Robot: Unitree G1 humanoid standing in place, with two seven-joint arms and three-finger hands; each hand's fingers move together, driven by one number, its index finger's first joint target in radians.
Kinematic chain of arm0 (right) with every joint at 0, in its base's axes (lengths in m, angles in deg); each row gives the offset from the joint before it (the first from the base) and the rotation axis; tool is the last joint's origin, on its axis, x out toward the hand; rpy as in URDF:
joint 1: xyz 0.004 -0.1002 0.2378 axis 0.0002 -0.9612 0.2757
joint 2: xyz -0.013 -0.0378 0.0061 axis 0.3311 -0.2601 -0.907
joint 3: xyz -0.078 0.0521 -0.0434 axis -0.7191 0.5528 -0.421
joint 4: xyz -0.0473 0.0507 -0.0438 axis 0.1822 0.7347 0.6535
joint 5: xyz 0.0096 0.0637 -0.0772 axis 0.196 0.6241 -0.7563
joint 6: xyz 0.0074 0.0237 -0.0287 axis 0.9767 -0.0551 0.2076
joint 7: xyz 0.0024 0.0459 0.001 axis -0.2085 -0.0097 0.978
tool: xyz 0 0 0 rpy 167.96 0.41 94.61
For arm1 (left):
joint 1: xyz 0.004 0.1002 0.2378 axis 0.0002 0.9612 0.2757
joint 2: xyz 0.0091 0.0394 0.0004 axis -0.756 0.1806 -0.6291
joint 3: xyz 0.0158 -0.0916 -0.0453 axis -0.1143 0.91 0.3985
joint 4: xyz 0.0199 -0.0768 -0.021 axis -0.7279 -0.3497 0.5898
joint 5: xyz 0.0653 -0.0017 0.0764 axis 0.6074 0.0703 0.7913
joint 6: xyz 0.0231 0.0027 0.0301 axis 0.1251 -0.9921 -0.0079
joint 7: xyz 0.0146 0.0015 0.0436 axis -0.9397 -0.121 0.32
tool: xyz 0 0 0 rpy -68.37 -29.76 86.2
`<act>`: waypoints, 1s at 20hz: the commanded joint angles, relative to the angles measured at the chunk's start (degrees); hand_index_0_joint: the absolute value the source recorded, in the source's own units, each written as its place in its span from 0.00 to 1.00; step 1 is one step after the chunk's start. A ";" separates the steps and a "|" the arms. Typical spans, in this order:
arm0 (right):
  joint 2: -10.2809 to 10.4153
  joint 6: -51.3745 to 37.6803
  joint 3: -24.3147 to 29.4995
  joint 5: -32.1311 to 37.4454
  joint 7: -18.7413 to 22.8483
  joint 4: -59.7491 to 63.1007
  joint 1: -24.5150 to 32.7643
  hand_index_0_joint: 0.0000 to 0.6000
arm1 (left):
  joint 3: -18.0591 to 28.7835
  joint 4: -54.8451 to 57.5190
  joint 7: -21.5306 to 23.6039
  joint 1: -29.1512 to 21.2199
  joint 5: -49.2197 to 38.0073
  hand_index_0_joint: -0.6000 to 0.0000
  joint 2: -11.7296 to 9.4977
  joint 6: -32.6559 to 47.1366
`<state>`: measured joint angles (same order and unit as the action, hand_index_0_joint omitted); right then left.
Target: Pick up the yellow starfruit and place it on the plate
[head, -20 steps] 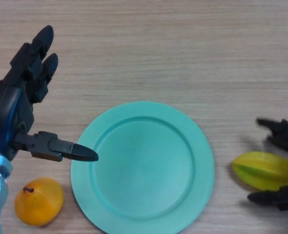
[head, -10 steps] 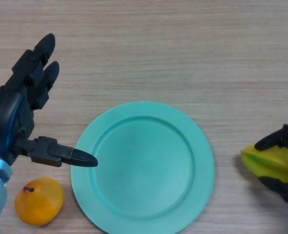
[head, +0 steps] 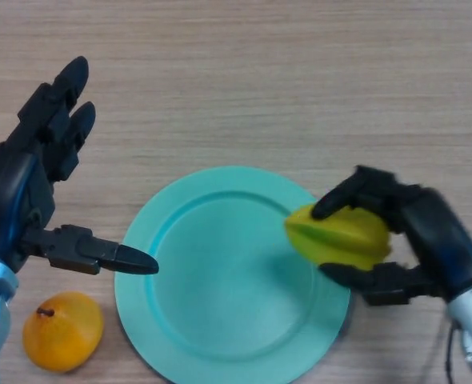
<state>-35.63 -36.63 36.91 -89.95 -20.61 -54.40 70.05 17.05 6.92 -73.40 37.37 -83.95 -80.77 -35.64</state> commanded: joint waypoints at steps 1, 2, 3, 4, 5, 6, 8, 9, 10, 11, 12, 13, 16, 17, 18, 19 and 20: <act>0.26 -7.78 -2.38 1.11 5.31 -1.97 1.22 1.00 | 4.74 1.95 0.24 -1.32 -2.78 1.00 -2.40 7.81; 0.30 -8.26 -3.37 1.07 5.94 -1.26 1.39 1.00 | 4.66 1.85 0.20 -1.41 -2.79 1.00 -2.45 7.60; 0.35 -9.23 -5.59 1.24 7.22 0.80 1.51 1.00 | 4.64 1.51 -0.03 -1.62 -2.89 1.00 -2.54 7.62; 0.36 -9.69 -6.27 1.23 7.68 1.47 1.54 1.00 | 4.69 1.43 -0.13 -1.68 -2.95 1.00 -2.59 7.59; 0.37 -11.42 -7.96 1.26 9.17 3.92 1.80 1.00 | 4.59 0.78 0.01 -1.65 -3.03 1.00 -2.47 8.36; 0.38 -12.05 -8.48 1.00 9.53 4.72 1.80 1.00 | 4.61 0.68 0.13 -1.71 -3.15 1.00 -2.48 8.39; 0.38 -13.53 -10.29 -1.46 9.02 7.26 1.17 1.00 | 4.71 0.55 0.56 -1.62 -3.66 1.00 -2.40 8.68; 0.38 -13.62 -11.31 -2.62 8.78 8.47 1.12 1.00 | 5.07 0.86 0.52 -1.53 -4.07 1.00 -2.61 7.85; 0.38 -13.61 -11.56 -3.15 8.59 8.89 1.18 1.00 | 5.20 0.92 0.34 -1.53 -4.09 1.00 -2.75 7.53; 0.38 -14.08 -11.54 -4.10 8.34 9.21 1.16 0.75 | 5.22 0.80 0.33 -1.49 -4.11 1.00 -2.71 7.76; 0.38 -14.82 -11.48 -5.22 8.14 9.63 1.20 0.58 | 5.25 0.68 0.32 -1.46 -4.15 1.00 -2.68 7.94; 0.38 -16.09 -11.09 -6.76 8.03 9.96 1.47 0.33 | 5.38 0.53 0.16 -1.41 -4.23 1.00 -2.76 7.90; 0.38 -15.69 -9.31 -4.87 7.87 6.95 2.50 0.00 | 5.73 0.05 0.18 -1.30 -4.12 1.00 -2.84 7.90; 0.38 -13.05 -7.73 -2.49 7.05 4.29 3.30 0.00 | 5.71 0.14 0.25 -1.36 -4.13 1.00 -2.90 7.68; 0.38 -11.60 -6.85 -1.54 6.58 3.15 3.79 0.00 | 5.58 0.06 0.41 -1.40 -3.90 1.00 -2.86 7.83; 0.38 -10.61 -3.98 -0.39 5.26 1.27 4.64 0.00 | 5.16 -0.47 0.54 -1.59 -3.29 1.00 -2.79 8.57; 0.38 -10.64 -2.50 0.01 4.75 0.53 4.96 0.00 | 5.05 -0.74 0.47 -1.66 -2.99 1.00 -2.80 9.08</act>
<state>-35.16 -43.33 33.04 -91.61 -16.77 -50.60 73.86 19.10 3.73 -73.40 37.36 -85.53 -81.23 -35.36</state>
